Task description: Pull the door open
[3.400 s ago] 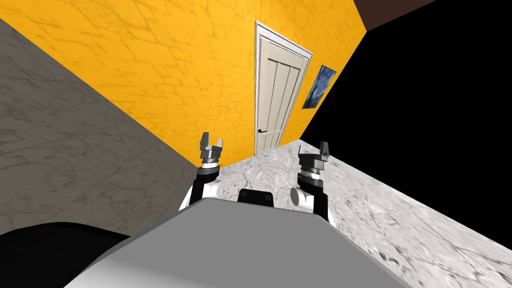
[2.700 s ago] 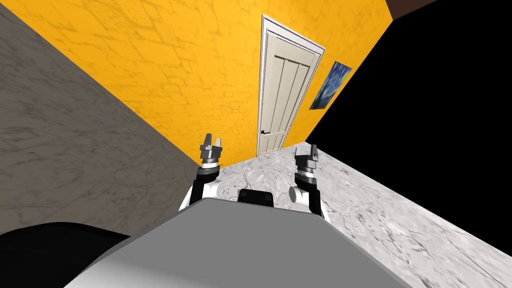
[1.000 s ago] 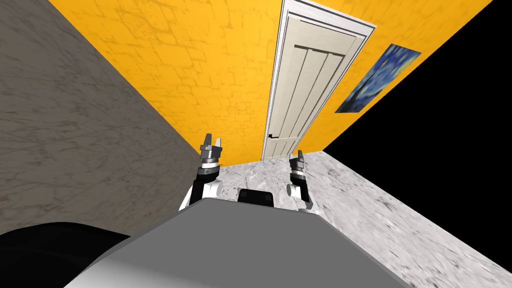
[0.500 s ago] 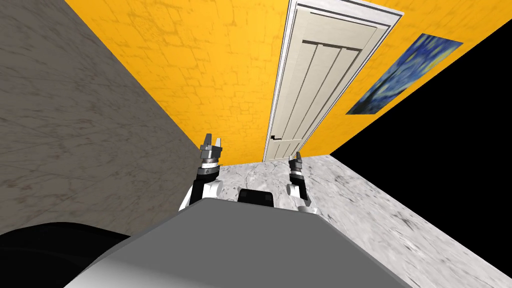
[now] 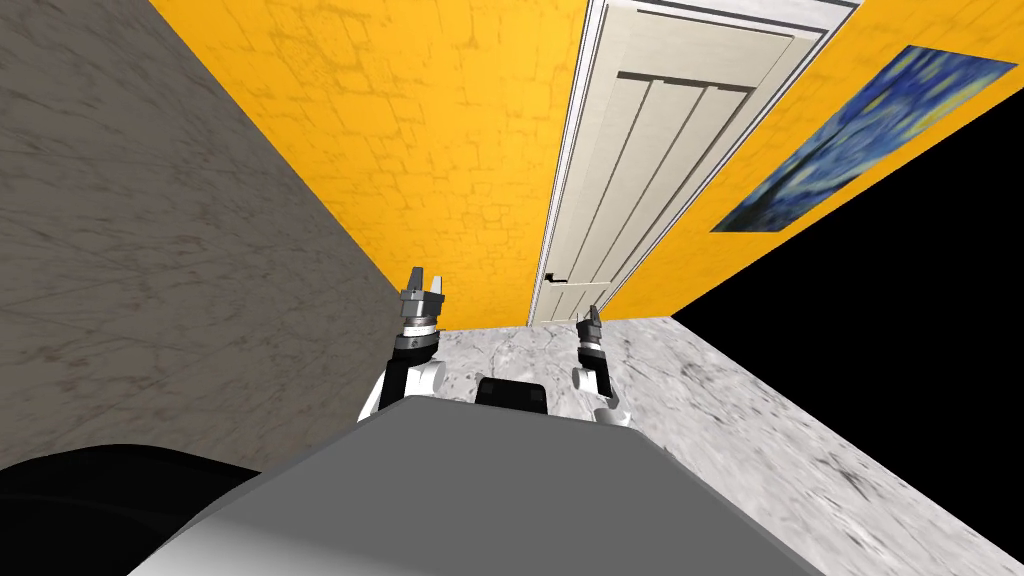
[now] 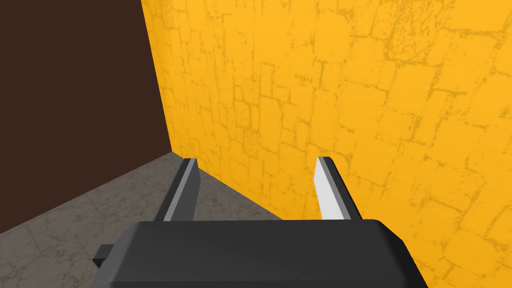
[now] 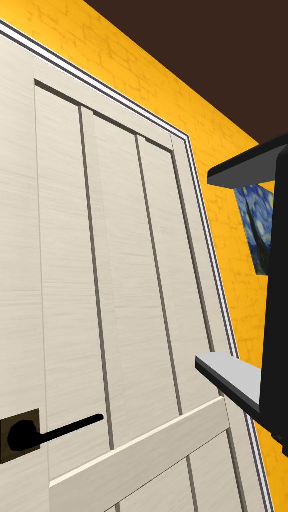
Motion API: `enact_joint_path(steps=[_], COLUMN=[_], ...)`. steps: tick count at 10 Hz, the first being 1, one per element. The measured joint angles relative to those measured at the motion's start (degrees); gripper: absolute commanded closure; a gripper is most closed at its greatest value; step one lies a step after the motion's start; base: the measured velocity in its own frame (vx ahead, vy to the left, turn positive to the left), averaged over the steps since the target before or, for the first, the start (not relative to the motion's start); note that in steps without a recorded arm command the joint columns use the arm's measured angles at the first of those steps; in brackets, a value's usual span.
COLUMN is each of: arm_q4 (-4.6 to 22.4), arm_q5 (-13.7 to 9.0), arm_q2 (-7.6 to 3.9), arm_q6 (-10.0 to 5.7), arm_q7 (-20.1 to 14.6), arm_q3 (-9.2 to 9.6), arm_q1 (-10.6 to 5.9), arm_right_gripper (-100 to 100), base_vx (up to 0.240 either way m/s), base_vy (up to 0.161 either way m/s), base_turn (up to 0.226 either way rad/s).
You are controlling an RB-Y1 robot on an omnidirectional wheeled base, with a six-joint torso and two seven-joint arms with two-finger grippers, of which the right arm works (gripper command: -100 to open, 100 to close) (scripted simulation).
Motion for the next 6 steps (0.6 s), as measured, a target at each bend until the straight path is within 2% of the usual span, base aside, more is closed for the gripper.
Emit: enact_joint_path(steps=[2, 4, 6], arm_q4=[2.40, 4.93, 8.60], arm_q5=[-0.07, -0.17, -0.25], arm_q2=[-0.24, -0.52, -0.78], arm_q6=[-0.59, -1.14, -2.14], arm_q7=[0.04, 0.11, 0.25], arm_q3=[-0.30, -0.71, -1.17], arm_q1=[-0.85, -2.00, -3.47], arm_right_gripper=[-100, -100, -100], base_vx=[0.043, 0.041, 0.073], base_vy=[-0.049, -0.052, -0.058], base_turn=[0.146, 0.072, 0.178])
